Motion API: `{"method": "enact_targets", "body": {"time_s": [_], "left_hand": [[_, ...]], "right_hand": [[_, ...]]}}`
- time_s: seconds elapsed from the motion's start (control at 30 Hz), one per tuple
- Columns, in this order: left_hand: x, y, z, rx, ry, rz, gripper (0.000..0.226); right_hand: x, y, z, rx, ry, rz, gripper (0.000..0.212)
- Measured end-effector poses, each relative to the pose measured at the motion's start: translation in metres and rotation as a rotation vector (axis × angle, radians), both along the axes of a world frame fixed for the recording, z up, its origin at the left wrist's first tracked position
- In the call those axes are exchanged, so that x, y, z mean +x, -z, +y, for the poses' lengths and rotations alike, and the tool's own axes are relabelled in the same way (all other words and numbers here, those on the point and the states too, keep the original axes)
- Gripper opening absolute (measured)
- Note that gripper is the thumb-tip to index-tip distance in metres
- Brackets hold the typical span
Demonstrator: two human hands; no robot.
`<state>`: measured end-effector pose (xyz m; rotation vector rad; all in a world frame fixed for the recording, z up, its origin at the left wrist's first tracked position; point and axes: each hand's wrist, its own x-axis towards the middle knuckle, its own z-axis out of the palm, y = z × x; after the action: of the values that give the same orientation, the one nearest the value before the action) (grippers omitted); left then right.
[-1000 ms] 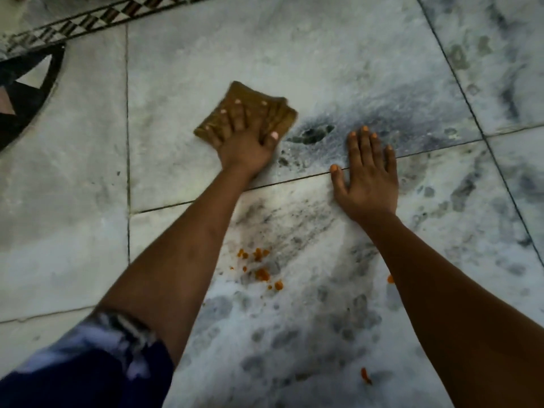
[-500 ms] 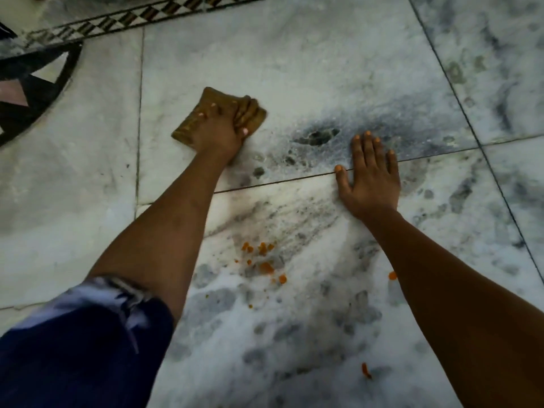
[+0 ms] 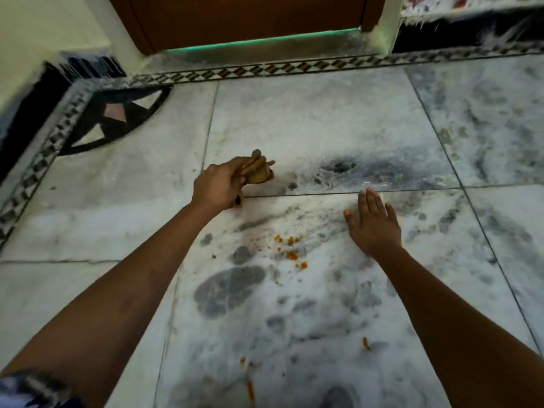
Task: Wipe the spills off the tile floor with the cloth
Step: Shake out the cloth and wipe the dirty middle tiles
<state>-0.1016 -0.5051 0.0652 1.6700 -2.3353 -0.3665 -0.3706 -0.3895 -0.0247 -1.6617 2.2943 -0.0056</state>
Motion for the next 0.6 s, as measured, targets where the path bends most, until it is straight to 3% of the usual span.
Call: {"method": "enact_targets", "body": {"time_s": [0.23,0.47,0.6], "left_hand": [[0.053,-0.019,0.065,0.047,-0.072,-0.093,0.04],[0.063,0.032,0.115,0.061,-0.243,-0.202,0.041],[0.041,0.062,0.132,0.097,-0.171,-0.182,0.037]], "right_hand": [[0.043,-0.014,0.055,0.02,-0.15,0.004,0.065],[0.062,0.02,0.083,0.016,-0.202,0.015,0.09],[0.055,0.032,0.09,0.005,-0.199,0.011,0.093]]}}
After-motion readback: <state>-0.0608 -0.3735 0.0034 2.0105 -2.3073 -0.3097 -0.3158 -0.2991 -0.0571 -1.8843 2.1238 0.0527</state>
